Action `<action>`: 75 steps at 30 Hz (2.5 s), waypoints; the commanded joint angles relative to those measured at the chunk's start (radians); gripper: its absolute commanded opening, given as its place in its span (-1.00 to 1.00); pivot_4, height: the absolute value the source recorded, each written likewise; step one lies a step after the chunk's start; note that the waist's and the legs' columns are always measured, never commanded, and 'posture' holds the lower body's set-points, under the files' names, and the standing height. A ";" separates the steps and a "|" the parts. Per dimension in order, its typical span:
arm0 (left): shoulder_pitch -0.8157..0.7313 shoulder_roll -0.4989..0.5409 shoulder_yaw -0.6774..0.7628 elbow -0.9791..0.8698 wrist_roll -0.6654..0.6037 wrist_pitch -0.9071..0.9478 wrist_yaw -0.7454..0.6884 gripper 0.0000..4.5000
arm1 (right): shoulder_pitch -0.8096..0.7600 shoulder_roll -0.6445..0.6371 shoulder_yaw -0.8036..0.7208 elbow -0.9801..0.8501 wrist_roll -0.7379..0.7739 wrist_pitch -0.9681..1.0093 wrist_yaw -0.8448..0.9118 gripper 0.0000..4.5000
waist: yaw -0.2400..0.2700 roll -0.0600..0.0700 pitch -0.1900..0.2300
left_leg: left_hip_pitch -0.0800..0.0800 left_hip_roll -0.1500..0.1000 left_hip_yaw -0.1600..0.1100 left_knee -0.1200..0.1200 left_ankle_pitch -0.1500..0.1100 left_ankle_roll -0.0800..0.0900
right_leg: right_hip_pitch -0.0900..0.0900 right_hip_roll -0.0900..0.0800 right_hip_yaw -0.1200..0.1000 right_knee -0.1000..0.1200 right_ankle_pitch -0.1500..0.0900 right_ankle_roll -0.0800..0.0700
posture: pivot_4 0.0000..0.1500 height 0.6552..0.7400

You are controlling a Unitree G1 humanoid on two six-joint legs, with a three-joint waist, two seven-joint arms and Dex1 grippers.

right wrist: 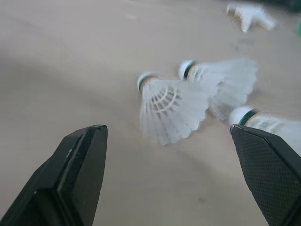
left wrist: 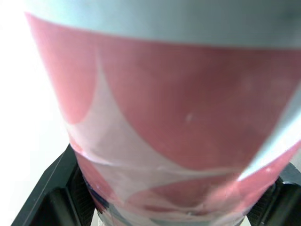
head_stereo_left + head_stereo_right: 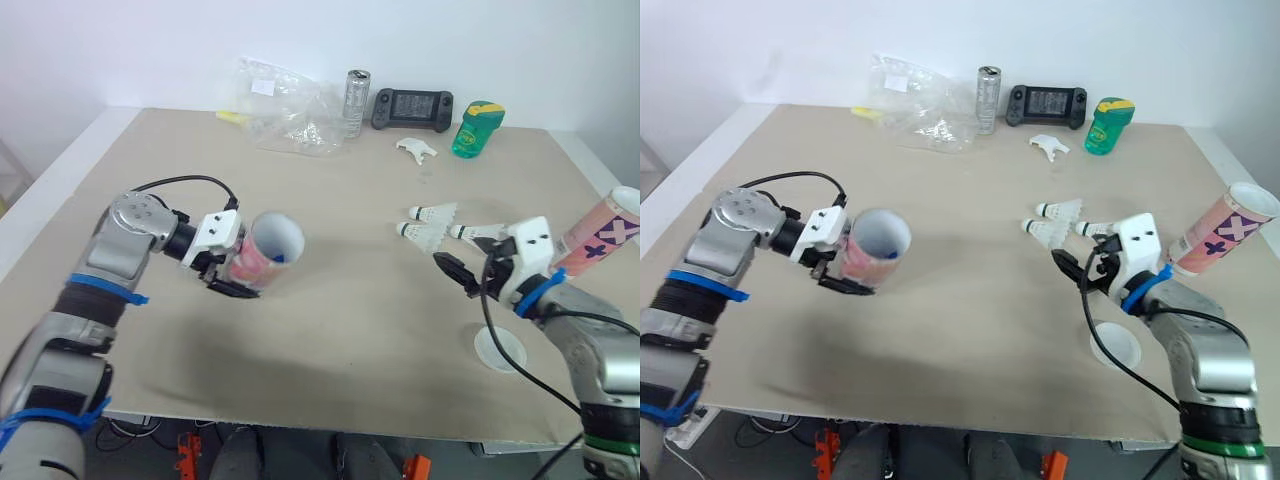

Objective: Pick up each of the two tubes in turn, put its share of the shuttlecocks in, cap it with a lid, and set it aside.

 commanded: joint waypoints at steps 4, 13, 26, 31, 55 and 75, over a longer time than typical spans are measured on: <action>-0.030 0.101 -0.125 -0.011 -0.028 -0.056 -0.010 0.62 | -0.089 0.030 0.048 0.122 -0.060 -0.060 -0.001 1.00 | 0.008 0.000 0.000 | -0.002 -0.001 0.000 0.000 0.000 0.000 | -0.001 -0.001 0.000 0.000 0.000 -0.001 | 1.00 0.99; -0.037 0.131 -0.173 -0.007 -0.064 -0.062 -0.010 0.62 | -0.192 0.097 0.100 0.280 -0.110 -0.128 0.025 1.00 | 0.010 0.000 0.000 | -0.003 -0.001 0.000 0.000 0.000 0.000 | -0.002 -0.001 0.000 0.000 0.000 -0.004 | 1.00 0.99; 0.017 0.133 -0.160 -0.057 -0.114 0.004 -0.010 0.61 | -0.120 0.083 0.105 0.059 -0.064 -0.127 0.128 -0.96 | 0.011 0.000 0.000 | -0.004 -0.001 0.000 0.000 0.000 0.000 | -0.002 -0.001 -0.001 0.001 0.000 -0.004 | 1.00 0.99; 0.002 0.155 -0.198 -0.053 -0.126 0.008 -0.010 0.61 | -0.120 0.002 0.098 -0.253 0.049 -0.062 0.234 -0.96 | 0.010 0.002 0.001 | -0.004 -0.001 0.000 0.000 0.000 0.000 | -0.002 -0.001 -0.001 0.001 0.000 -0.004 | 1.00 0.99; -0.092 0.147 -0.318 0.037 -0.170 0.000 -0.010 0.61 | -0.620 -0.013 0.579 -0.286 -0.103 -0.082 0.552 -0.96 | 0.013 0.002 0.002 | -0.003 0.004 0.000 0.002 0.000 0.000 | -0.003 0.002 -0.003 0.002 -0.001 -0.004 | 1.00 0.99; -0.057 0.172 -0.286 -0.027 -0.189 0.045 -0.010 0.61 | -0.185 -0.193 -0.091 -0.172 0.017 0.071 0.359 0.32 | 0.022 0.002 0.002 | -0.005 0.001 -0.001 0.002 0.000 0.000 | -0.005 0.000 -0.003 0.003 -0.001 -0.007 | 1.00 0.99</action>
